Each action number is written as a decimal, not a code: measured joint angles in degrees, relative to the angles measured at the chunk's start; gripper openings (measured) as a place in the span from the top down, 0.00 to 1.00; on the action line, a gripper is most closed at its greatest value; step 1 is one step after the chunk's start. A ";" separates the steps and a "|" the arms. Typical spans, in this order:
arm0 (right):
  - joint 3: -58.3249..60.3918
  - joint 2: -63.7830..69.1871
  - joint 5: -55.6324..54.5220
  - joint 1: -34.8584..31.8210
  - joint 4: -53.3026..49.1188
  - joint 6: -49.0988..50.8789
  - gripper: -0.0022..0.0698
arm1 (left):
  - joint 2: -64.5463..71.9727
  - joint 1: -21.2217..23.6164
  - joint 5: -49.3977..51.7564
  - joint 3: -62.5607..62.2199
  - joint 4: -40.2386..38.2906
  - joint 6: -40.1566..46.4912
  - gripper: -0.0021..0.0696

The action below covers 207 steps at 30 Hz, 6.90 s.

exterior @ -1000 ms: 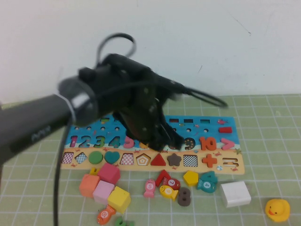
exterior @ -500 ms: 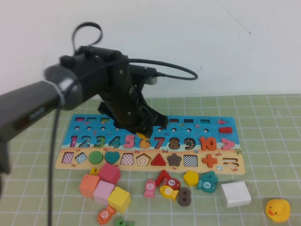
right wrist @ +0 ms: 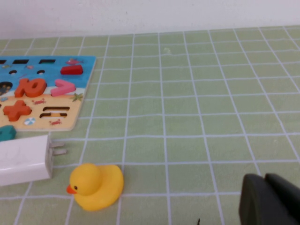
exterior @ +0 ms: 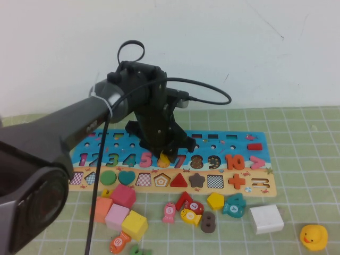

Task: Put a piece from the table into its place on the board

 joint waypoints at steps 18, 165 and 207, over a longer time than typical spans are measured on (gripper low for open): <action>0.00 0.00 0.00 0.00 0.00 0.00 0.97 | 3.18 0.09 -1.67 -0.62 1.61 0.00 0.61; 0.00 0.00 0.00 0.00 0.00 0.00 0.97 | -21.04 -2.48 -18.86 22.91 3.05 7.93 0.97; 0.00 0.00 0.00 0.00 0.00 0.00 0.97 | -111.39 -5.68 -1.94 75.89 9.75 -12.71 0.97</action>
